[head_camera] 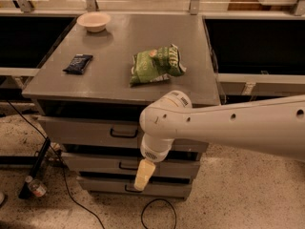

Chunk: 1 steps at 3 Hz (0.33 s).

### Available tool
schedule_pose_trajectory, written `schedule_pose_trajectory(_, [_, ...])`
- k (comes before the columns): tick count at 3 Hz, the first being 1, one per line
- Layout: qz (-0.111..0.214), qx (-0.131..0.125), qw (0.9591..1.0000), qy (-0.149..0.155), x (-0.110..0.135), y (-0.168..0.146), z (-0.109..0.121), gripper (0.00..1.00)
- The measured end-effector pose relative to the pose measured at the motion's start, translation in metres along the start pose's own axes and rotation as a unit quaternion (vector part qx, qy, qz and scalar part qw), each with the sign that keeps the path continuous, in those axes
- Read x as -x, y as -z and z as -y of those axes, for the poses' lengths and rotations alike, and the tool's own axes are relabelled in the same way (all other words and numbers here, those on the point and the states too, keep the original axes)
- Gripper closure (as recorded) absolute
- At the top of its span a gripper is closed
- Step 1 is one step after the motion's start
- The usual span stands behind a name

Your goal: Close top drawer

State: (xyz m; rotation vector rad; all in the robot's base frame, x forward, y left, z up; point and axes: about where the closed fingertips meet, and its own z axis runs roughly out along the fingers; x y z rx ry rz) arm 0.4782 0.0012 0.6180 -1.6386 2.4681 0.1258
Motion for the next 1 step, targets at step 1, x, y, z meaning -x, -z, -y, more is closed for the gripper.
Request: schedule_pose_trajectory(1, [0.000,0.000,1.0000,0.000,0.0000,0.0000,0.0000,0.00])
